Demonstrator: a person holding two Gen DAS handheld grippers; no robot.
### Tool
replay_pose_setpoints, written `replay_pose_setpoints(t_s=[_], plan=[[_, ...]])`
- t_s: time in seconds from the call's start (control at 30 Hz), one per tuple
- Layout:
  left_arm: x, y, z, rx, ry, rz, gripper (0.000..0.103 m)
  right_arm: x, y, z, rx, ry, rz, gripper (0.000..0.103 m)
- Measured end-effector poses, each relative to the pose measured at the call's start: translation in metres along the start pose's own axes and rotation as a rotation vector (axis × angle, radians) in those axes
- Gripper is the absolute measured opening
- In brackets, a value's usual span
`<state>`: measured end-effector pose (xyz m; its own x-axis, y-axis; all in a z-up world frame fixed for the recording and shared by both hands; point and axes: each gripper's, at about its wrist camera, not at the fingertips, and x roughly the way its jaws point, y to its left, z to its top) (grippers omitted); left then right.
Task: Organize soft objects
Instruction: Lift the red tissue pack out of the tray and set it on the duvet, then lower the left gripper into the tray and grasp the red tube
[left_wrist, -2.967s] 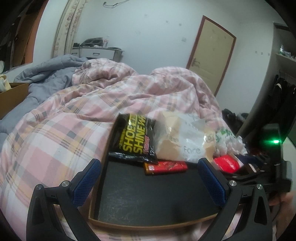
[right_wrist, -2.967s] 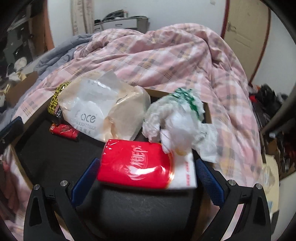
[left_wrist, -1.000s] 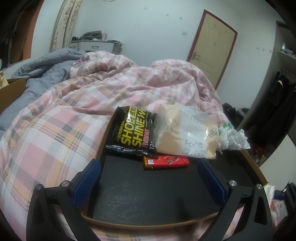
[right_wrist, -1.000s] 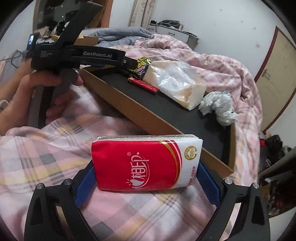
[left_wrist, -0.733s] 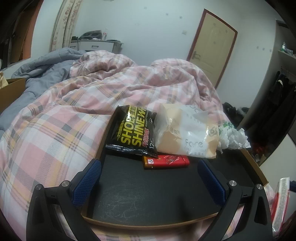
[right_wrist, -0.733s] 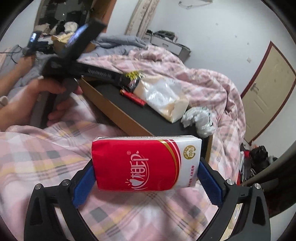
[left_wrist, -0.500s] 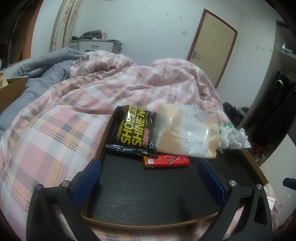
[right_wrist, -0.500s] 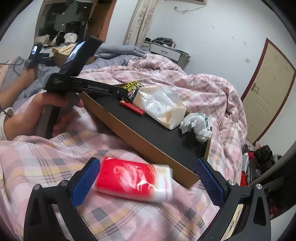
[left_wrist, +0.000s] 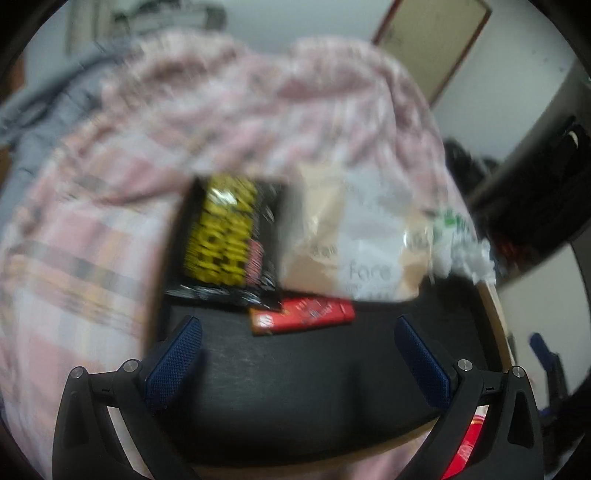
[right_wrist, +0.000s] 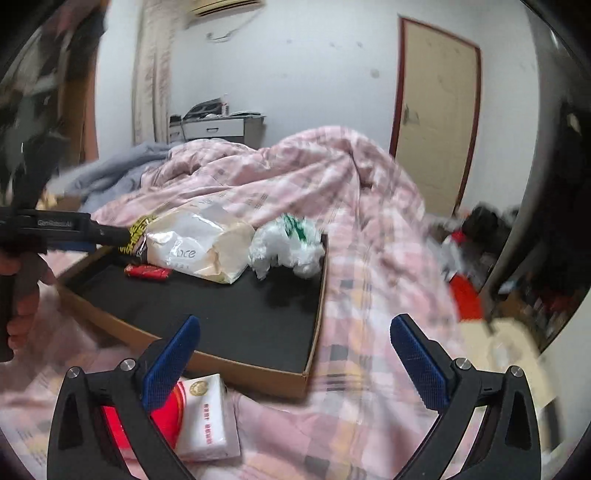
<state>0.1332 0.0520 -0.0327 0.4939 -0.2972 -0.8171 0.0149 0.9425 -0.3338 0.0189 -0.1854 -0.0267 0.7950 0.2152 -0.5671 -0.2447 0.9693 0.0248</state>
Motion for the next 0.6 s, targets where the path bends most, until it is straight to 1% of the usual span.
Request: replay_pose_setpoints(t_s=[0.03,0.07,0.1,0.13,0.2,0.33,0.4,0.5,0.6], plan=[[0.01,0.002,0.004,-0.011,0.062,-0.029,0.103,0.002,-0.003,0.0,0.018,0.0,0.014,0.102],[0.018,0.005,0.006,-0.025,0.112,-0.035,0.103,0.003,-0.006,-0.001,0.032,0.0,0.019,0.102],[0.025,0.008,0.007,-0.043,0.158,-0.032,0.103,0.004,-0.01,-0.001,0.045,0.003,0.023,0.102],[0.029,0.008,0.009,-0.048,0.185,0.0,0.103,0.003,-0.012,-0.001,0.052,0.001,0.026,0.102],[0.033,0.003,0.009,-0.024,0.193,0.015,0.103,0.002,-0.014,-0.002,0.065,-0.007,0.036,0.102],[0.033,-0.003,0.008,-0.013,0.213,0.063,0.103,0.005,-0.014,-0.003,0.068,0.007,0.045,0.102],[0.032,-0.005,0.005,-0.014,0.207,0.078,0.103,0.006,-0.015,-0.004,0.071,0.012,0.044,0.102],[0.03,-0.003,0.008,-0.045,0.185,0.106,0.102,0.006,-0.016,-0.003,0.071,0.01,0.047,0.102],[0.034,-0.003,0.01,-0.043,0.175,0.138,0.102,0.004,-0.017,-0.003,0.073,-0.008,0.048,0.102]])
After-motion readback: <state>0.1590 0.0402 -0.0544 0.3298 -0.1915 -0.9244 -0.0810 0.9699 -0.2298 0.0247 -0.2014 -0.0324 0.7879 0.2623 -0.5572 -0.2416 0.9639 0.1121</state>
